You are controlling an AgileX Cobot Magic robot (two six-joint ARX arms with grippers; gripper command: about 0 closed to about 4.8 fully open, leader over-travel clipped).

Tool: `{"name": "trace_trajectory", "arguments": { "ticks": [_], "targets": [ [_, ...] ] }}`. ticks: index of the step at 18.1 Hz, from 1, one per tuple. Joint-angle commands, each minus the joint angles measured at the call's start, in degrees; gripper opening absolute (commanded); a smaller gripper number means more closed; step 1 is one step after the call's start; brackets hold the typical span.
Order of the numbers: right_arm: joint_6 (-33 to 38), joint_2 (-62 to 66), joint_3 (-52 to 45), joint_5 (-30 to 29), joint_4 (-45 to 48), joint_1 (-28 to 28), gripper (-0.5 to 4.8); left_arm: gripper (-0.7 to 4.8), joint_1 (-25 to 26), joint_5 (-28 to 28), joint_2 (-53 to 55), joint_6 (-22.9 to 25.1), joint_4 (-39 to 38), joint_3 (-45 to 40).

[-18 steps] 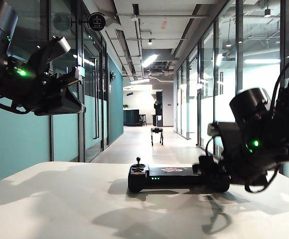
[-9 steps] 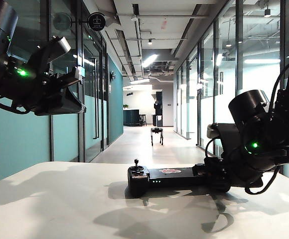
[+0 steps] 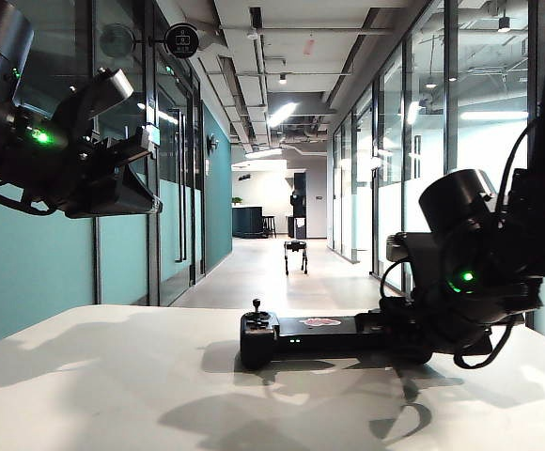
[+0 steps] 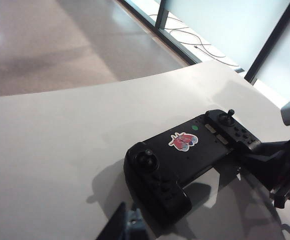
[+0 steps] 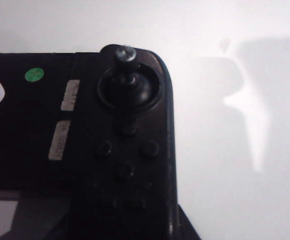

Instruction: Push the left joystick on the remote control sitting on the white table backward to make the robot dog back up in a straight line until it returns close to you.

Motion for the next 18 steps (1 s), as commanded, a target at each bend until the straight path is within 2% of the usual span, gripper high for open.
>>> {"name": "trace_trajectory", "arguments": {
  "ticks": [1,9,14,18],
  "targets": [
    [1.22,-0.31,0.22,0.48,0.94,0.46,1.44,-0.06,-0.07,1.6,1.07,2.25,-3.58,3.48],
    [1.64,-0.33,0.24,3.85,1.07,0.46,1.44,-0.06,-0.07,11.98,16.92,3.21,-7.65,18.71],
    [2.69,-0.33,0.24,4.98,1.53,0.46,1.44,-0.06,-0.04,12.44,25.16,4.72,-7.93,24.59],
    [2.67,-0.33,0.24,4.94,1.62,0.46,1.44,-0.06,-0.04,14.88,30.32,5.53,-9.38,30.86]
  ]
}}
